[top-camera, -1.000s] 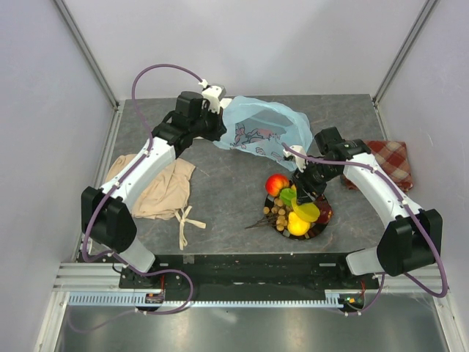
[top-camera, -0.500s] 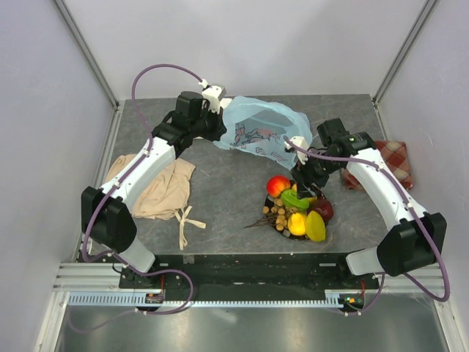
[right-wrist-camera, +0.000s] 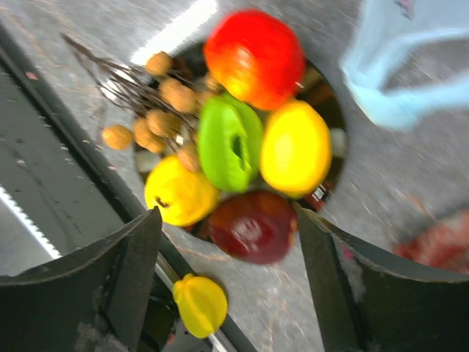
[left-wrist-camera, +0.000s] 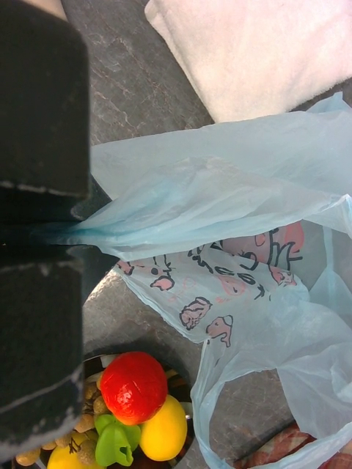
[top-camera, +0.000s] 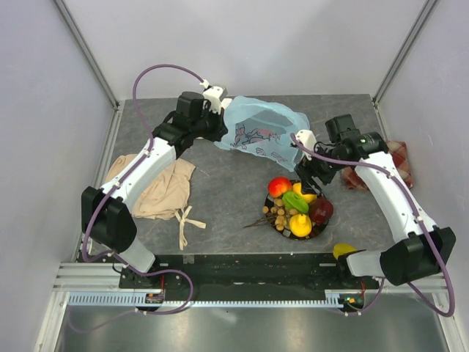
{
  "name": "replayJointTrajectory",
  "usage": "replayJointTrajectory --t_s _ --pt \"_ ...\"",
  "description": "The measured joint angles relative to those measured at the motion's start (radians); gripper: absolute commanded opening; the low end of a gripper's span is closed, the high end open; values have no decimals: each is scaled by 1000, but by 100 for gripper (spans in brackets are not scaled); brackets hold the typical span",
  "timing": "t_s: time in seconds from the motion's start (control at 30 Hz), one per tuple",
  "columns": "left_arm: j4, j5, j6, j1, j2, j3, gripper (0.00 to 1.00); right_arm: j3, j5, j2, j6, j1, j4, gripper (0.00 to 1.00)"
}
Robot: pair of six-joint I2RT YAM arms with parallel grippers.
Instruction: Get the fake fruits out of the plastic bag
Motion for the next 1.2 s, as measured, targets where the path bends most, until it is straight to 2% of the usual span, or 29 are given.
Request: replayJointTrajectory --t_s 0.13,0.2,0.4,0.57,0.73,0.87,1.2 --pt "0 1 0 -3 0 0 3 -27 82 -68 -62 -56 -37 93" --pt "0 2 0 -3 0 0 3 -92 130 -130 -140 -96 -75 98" --pt "1 23 0 -5 0 -3 3 -288 257 -295 -404 -242 -165 98" --pt "0 26 0 -6 0 -11 3 -298 316 -183 -657 -469 -178 98" --pt "0 26 0 -6 0 -16 2 -306 421 -87 -1022 -642 -153 98" --pt "-5 26 4 -7 11 -10 2 -315 431 -79 -1234 -668 -159 98" --pt "-67 31 21 -3 132 98 2 -367 299 -152 -1353 -628 -154 98"
